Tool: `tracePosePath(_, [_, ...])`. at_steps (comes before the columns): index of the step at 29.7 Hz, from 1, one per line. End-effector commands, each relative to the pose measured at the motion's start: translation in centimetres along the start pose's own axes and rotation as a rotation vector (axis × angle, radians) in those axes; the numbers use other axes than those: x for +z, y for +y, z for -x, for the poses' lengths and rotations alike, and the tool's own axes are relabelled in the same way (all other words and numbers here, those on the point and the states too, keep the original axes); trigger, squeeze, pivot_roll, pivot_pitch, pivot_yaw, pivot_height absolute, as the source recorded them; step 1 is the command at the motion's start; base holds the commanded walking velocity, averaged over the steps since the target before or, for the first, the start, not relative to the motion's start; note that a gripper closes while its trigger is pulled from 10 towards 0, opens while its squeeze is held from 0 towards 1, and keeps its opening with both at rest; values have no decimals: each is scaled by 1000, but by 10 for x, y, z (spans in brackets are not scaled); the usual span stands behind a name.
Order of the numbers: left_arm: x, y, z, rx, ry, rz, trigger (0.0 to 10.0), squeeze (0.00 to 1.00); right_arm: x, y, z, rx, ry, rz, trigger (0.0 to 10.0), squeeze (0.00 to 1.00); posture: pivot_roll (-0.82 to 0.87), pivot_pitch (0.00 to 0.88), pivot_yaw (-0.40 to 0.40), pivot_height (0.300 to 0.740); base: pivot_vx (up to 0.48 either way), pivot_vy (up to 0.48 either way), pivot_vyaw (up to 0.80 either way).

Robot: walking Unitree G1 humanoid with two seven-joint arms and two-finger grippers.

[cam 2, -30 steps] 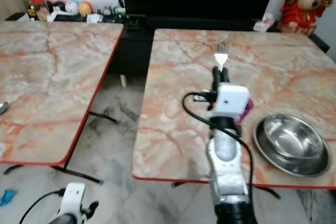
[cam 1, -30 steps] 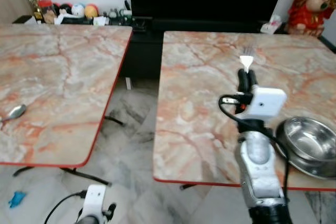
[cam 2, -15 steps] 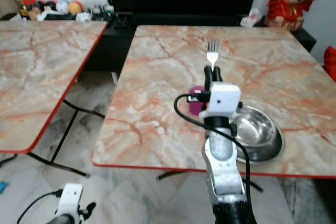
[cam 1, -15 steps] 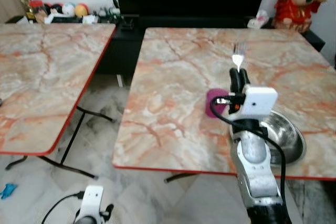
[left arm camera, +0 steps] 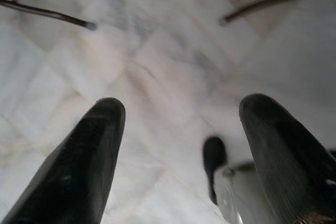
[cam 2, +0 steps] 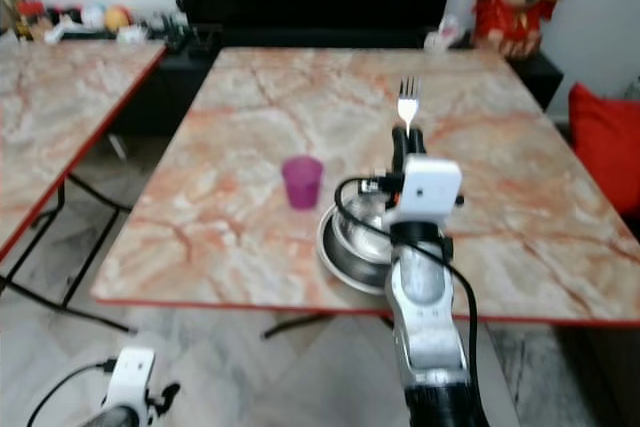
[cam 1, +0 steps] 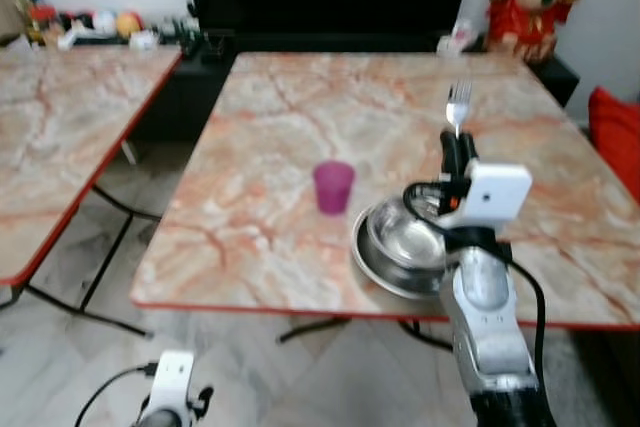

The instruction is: Setting the table

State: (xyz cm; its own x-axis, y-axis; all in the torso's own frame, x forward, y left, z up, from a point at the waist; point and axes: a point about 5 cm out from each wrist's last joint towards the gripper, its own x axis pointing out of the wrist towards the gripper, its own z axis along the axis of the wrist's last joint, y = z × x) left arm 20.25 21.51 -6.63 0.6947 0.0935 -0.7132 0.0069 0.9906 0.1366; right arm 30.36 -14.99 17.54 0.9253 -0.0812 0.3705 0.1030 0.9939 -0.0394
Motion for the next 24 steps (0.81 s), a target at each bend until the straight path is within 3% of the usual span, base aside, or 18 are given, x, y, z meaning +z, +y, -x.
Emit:
tracePosePath(1, [-2,2,1,0,7,-4,10000,0,4,-1,-3,-13,-15,-11,10000,0,44,3,31,740,0,0,0])
tracePosePath(15, [-10,7,3,16,35,22,10000,0,4,-7,-6,-39,-12,2,10000,0,46,2,32,740,0,0,0])
tracePosePath(19, [-10,7,3,14,35,20,10000,0,4,-7,-6,-39,-11,5,10000,0,46,2,33,740,0,480,0])
tracePosePath(24, [-9,7,3,9,35,6,10000,0,3,-7,-6,-42,-7,9,10000,0,46,2,34,740,0,0,0])
